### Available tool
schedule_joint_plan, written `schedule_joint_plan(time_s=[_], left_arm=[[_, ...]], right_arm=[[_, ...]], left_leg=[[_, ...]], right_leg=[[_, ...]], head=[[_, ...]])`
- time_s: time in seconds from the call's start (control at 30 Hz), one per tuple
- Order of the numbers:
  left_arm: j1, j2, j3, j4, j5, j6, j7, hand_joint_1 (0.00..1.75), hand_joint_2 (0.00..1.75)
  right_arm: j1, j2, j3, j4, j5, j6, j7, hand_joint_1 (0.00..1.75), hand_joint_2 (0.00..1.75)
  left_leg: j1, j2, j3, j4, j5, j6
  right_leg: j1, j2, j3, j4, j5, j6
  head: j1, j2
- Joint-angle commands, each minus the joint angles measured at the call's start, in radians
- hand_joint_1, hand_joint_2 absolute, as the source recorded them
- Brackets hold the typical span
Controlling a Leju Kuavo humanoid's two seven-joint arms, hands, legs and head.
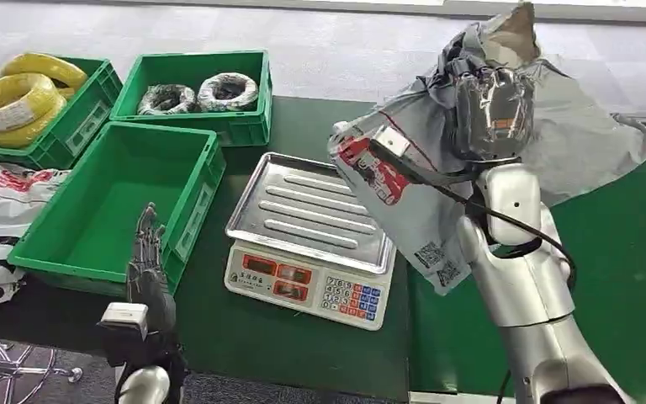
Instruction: Moved the parcel from conveyor to table for the left to box.
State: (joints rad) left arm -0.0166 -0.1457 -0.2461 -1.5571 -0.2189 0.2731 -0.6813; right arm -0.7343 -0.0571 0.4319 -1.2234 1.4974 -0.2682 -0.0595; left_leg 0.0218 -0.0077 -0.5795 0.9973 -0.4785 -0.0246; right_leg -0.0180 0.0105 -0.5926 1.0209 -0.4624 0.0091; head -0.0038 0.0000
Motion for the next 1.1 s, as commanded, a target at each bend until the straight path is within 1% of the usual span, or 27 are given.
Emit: schedule_joint_plan(time_s=[0.03,0.07,0.13,0.2,0.23,0.27,0.3,0.33,0.47,0.57,0.73,0.83,1.0,1.03,1.07,1.1], left_arm=[[-0.088,0.01,-0.058,0.145,0.019,-0.022,-0.017,0.0,0.0],[-0.117,0.003,-0.069,0.178,0.025,-0.035,-0.017,0.0,0.0],[-0.137,-0.008,-0.073,0.199,0.026,-0.034,-0.017,0.0,0.0],[-0.142,-0.011,-0.074,0.2,0.027,-0.034,-0.014,0.0,0.0],[-0.143,-0.012,-0.07,0.197,0.027,-0.033,-0.013,0.0,0.0],[-0.146,-0.015,-0.064,0.193,0.026,-0.034,-0.013,0.0,0.0],[-0.149,-0.016,-0.061,0.189,0.025,-0.037,-0.011,0.0,0.0],[-0.149,-0.016,-0.056,0.18,0.024,-0.04,-0.005,0.0,0.0],[-0.128,-0.016,-0.036,0.142,0.011,-0.052,0.012,0.0,0.0],[-0.12,-0.014,-0.032,0.139,0.006,-0.056,0.013,0.0,0.0],[-0.123,-0.015,-0.033,0.144,0.004,-0.057,0.012,0.0,0.0],[-0.132,-0.015,-0.034,0.148,0.003,-0.058,0.011,0.0,0.0],[-0.136,-0.014,-0.035,0.15,0.001,-0.058,0.011,0.0,0.0],[-0.138,-0.013,-0.035,0.151,0.001,-0.058,0.011,0.0,0.0],[-0.139,-0.012,-0.035,0.154,0.001,-0.057,0.011,0.0,0.0],[-0.139,-0.012,-0.036,0.154,0.001,-0.057,0.011,0.0,0.0]], right_arm=[[-0.149,0.099,0.145,0.198,-0.017,-0.042,-0.06,1.75,1.75],[-0.2,0.139,0.179,0.317,-0.045,-0.058,-0.113,1.75,1.75],[-0.236,0.188,0.2,0.436,-0.09,-0.134,-0.146,1.75,1.75],[-0.239,0.197,0.208,0.449,-0.09,-0.142,-0.14,1.75,1.75],[-0.234,0.2,0.221,0.445,-0.124,-0.157,-0.18,1.75,1.75],[-0.223,0.206,0.233,0.427,-0.186,-0.145,-0.232,1.75,1.75],[-0.217,0.209,0.246,0.414,-0.197,-0.144,-0.247,1.75,1.75],[-0.208,0.214,0.26,0.401,-0.205,-0.141,-0.251,1.75,1.75],[-0.166,0.207,0.294,0.365,-0.256,-0.139,-0.243,1.75,1.75],[-0.148,0.195,0.289,0.371,-0.27,-0.151,-0.239,1.75,1.75],[-0.146,0.195,0.279,0.378,-0.28,-0.151,-0.242,1.75,1.75],[-0.117,0.192,0.268,0.378,-0.292,-0.159,-0.25,1.75,1.75],[-0.1,0.193,0.264,0.39,-0.293,-0.15,-0.252,1.75,1.75],[-0.096,0.196,0.261,0.399,-0.295,-0.15,-0.25,1.08,1.75],[-0.091,0.196,0.261,0.409,-0.288,-0.164,-0.244,0.0,1.75],[-0.091,0.199,0.257,0.413,-0.288,-0.169,-0.241,0.0,1.75]], left_leg=[[0.0,0.001,0.002,-0.001,0.001,0.001],[0.0,0.001,0.003,-0.002,0.001,0.001],[-0.001,0.003,0.002,-0.001,0.001,0.001],[-0.001,0.006,0.003,-0.002,0.001,0.001],[-0.001,0.006,0.003,-0.003,0.002,0.002],[0.0,0.004,0.002,-0.002,0.001,0.001],[0.0,0.004,0.003,-0.003,0.002,0.002],[0.0,0.001,0.002,-0.001,0.001,0.001],[0.0,0.002,0.002,-0.002,0.001,0.001],[0.0,-0.001,0.003,-0.002,0.002,0.002],[0.0,0.0,0.001,-0.001,0.002,0.002],[0.0,-0.001,0.001,-0.001,0.002,0.001],[0.0,-0.001,0.001,-0.001,0.001,0.001],[0.0,-0.001,0.002,-0.002,0.002,0.002],[0.0,-0.001,0.001,-0.001,0.001,0.001],[0.0,-0.001,0.002,-0.002,0.002,0.002]], right_leg=[[0.0,0.0,0.001,0.0,0.0,-0.001],[0.0,0.0,0.001,-0.001,0.001,-0.002],[0.0,0.002,0.0,0.0,0.001,-0.001],[0.0,0.005,0.0,0.0,0.002,-0.001],[0.0,0.005,0.001,-0.001,0.003,-0.001],[0.0,0.002,0.001,0.0,0.001,-0.001],[0.0,0.001,0.001,-0.001,0.001,-0.002],[0.001,0.0,0.001,0.0,0.0,-0.001],[0.001,0.002,0.001,-0.001,0.0,-0.001],[0.001,-0.002,0.002,-0.002,0.0,-0.001],[0.001,0.0,0.001,-0.001,0.001,-0.001],[0.001,-0.001,0.001,-0.001,0.0,-0.001],[0.001,-0.001,0.001,0.0,0.0,-0.001],[0.001,-0.002,0.002,-0.001,0.0,-0.001],[0.001,-0.001,0.001,-0.001,0.0,-0.001],[0.001,-0.002,0.002,-0.002,0.001,-0.001]], head=[[0.0,0.0],[0.0,0.0],[0.0,0.0],[0.0,0.0],[0.0,0.0],[0.0,0.0],[0.0,0.0],[0.0,0.0],[0.0,0.0],[0.0,0.0],[0.0,0.0],[0.0,0.0],[0.0,0.0],[0.0,0.0],[0.0,0.0],[0.0,0.0]])
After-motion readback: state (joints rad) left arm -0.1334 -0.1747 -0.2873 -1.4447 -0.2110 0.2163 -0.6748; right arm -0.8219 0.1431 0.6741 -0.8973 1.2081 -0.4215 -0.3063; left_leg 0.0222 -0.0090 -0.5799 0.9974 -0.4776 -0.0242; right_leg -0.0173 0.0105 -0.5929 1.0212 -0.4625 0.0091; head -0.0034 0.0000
